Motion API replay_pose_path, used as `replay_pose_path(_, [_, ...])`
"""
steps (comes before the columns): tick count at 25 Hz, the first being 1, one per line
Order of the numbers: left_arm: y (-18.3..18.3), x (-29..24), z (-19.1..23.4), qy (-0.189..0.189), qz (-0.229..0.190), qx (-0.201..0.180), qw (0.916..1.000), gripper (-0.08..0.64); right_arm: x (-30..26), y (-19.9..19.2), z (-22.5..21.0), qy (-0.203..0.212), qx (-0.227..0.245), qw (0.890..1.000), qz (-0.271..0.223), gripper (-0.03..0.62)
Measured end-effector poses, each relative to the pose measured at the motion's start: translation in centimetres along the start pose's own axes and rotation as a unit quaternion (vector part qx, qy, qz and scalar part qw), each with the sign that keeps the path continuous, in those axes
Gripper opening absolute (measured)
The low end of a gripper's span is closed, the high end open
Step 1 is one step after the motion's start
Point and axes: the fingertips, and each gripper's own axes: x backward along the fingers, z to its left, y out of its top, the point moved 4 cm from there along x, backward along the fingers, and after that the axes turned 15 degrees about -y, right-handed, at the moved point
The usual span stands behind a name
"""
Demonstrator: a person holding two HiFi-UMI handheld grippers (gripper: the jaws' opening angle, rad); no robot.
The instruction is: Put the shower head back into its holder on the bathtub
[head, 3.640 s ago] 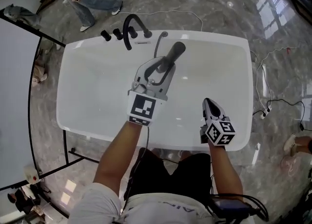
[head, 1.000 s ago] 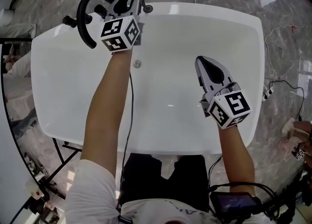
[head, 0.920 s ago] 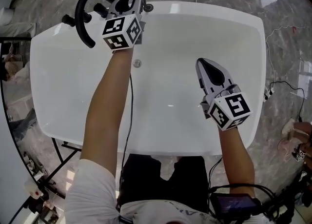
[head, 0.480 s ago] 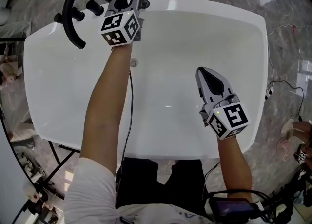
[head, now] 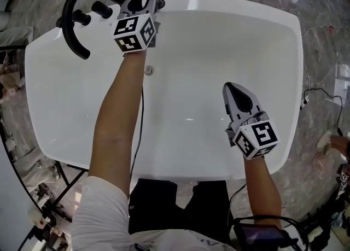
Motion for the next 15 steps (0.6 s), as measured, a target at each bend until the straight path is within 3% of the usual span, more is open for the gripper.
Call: replay_pose_path(15, [-2.2,-0.8,-0.1,0.002,0.038,-0.013,0.9992,0.129,0.9,-2.2,0.2,-0.002,-0.007,1.0,0.012,0.011])
